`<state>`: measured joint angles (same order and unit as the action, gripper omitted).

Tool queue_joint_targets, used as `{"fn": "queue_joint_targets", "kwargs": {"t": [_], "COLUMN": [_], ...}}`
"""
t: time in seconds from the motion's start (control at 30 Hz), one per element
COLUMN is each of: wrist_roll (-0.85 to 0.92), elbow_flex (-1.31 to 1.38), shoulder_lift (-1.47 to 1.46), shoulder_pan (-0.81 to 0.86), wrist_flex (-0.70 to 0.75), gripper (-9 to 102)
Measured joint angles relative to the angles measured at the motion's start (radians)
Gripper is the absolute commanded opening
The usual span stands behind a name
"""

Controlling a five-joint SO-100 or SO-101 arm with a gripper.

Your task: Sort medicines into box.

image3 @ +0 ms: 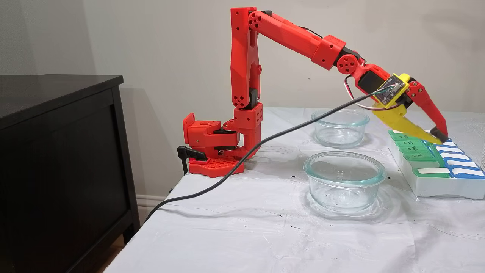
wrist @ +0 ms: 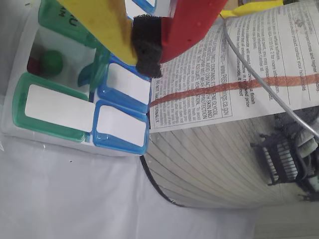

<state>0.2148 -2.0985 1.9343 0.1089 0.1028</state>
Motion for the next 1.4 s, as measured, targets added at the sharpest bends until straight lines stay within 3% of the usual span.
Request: {"fn": "queue_joint_targets", "kwargs": {"t": [0.53, 0.93, 1.4], "wrist_roll": [0.087, 0.13, 0.129], "elbow_flex": [0.0, 0.0, -0.032], "shoulder_lift": [0.0, 0.0, 0.0], "shoulder_pan": [-0.008, -0.008, -0.018], "wrist_flex": [0.031, 0.293, 0.244], "gripper": [0, 0, 0]}}
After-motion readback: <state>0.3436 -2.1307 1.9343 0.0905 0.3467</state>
